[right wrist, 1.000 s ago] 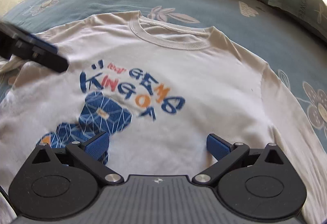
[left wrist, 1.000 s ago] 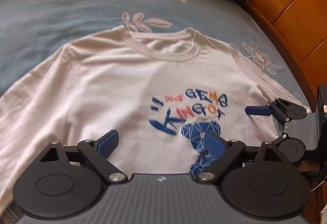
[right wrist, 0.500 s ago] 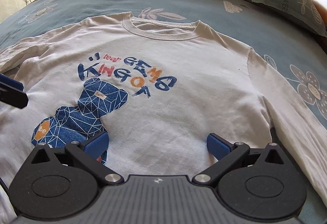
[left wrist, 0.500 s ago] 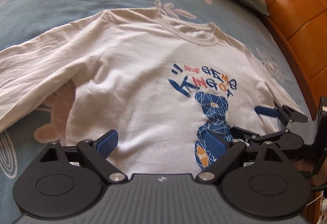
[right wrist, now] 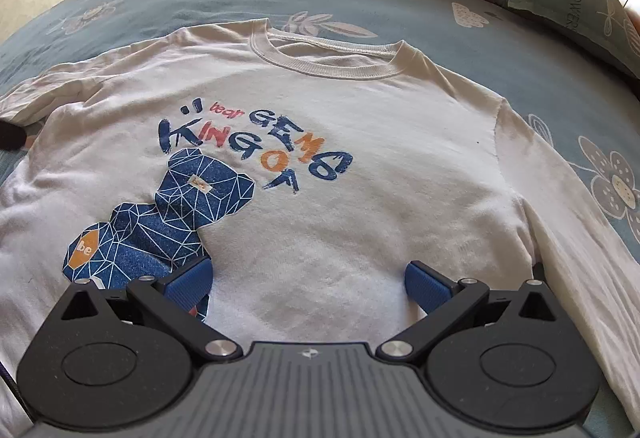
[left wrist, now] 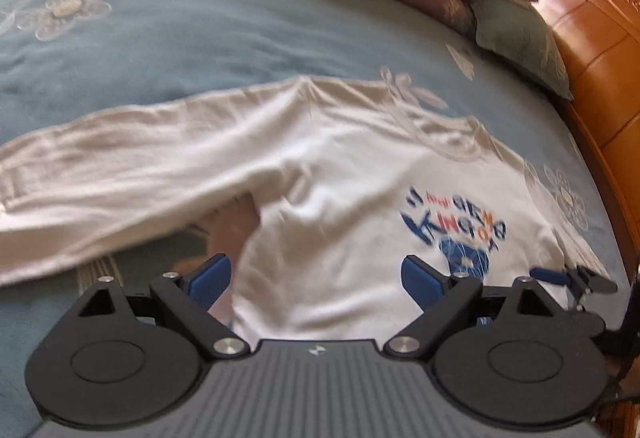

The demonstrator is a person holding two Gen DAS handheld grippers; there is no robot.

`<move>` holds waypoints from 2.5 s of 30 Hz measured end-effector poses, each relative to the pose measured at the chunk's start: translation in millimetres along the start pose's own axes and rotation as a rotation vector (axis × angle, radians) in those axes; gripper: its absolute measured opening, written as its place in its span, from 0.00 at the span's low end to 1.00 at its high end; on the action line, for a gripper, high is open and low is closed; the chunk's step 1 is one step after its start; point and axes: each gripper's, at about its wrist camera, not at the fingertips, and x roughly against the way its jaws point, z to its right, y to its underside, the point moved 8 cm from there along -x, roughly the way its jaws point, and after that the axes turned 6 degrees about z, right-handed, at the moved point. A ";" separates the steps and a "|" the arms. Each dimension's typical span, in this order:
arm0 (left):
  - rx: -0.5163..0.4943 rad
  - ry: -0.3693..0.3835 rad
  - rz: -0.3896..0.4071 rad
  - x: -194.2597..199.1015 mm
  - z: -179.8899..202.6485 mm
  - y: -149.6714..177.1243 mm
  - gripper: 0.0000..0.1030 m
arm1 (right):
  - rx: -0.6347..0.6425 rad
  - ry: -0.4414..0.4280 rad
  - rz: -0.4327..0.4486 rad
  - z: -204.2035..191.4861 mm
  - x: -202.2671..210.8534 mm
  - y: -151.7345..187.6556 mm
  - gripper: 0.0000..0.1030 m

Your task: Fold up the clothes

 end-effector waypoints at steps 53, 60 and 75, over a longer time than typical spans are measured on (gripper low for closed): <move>-0.201 0.121 -0.130 -71.6 -63.8 -96.1 0.69 | -0.026 0.040 -0.003 -2.3 0.4 1.6 1.00; -0.098 0.190 -0.262 -69.9 -56.1 -50.6 0.72 | -0.031 0.045 0.017 -2.0 1.1 3.6 1.00; -0.245 -0.030 -0.215 -62.6 -97.2 -74.3 0.71 | -0.027 0.033 0.017 -1.1 1.1 3.5 1.00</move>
